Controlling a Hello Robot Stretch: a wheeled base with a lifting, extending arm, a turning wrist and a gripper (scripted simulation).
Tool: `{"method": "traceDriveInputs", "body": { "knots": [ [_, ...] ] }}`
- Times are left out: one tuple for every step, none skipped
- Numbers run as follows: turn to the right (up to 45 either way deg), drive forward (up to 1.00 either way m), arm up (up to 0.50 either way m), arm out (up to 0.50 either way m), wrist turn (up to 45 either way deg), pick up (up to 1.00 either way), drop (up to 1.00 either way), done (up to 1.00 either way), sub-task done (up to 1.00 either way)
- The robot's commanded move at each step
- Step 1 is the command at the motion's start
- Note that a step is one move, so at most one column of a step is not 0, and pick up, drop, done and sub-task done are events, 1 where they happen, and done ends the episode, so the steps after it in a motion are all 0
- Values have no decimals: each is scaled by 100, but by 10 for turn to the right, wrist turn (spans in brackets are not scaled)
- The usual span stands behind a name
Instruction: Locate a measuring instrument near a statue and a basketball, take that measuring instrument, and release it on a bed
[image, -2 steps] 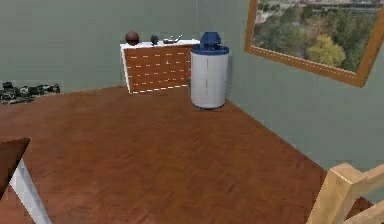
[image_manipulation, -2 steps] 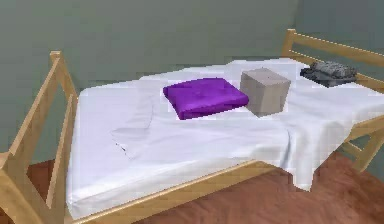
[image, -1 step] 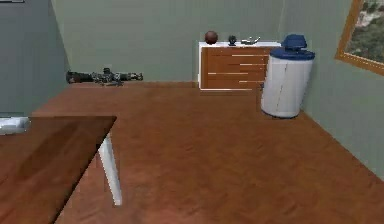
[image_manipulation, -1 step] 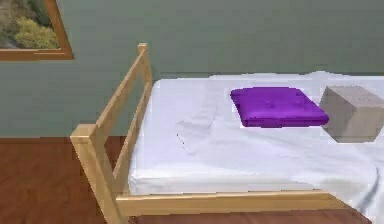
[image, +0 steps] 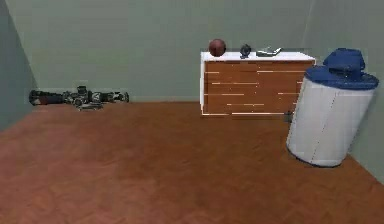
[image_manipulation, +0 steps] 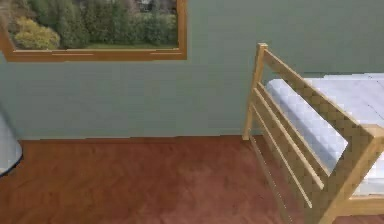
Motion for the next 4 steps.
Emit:
{"method": "traceDriveInputs", "body": {
  "knots": [
    [0,100,0,0,0,0,0,0,0],
    [-30,0,0,0,0,0,0,0,0],
    [0,100,0,0,0,0,0,0,0],
    [-30,0,0,0,0,0,0,0,0]
  ]
}}
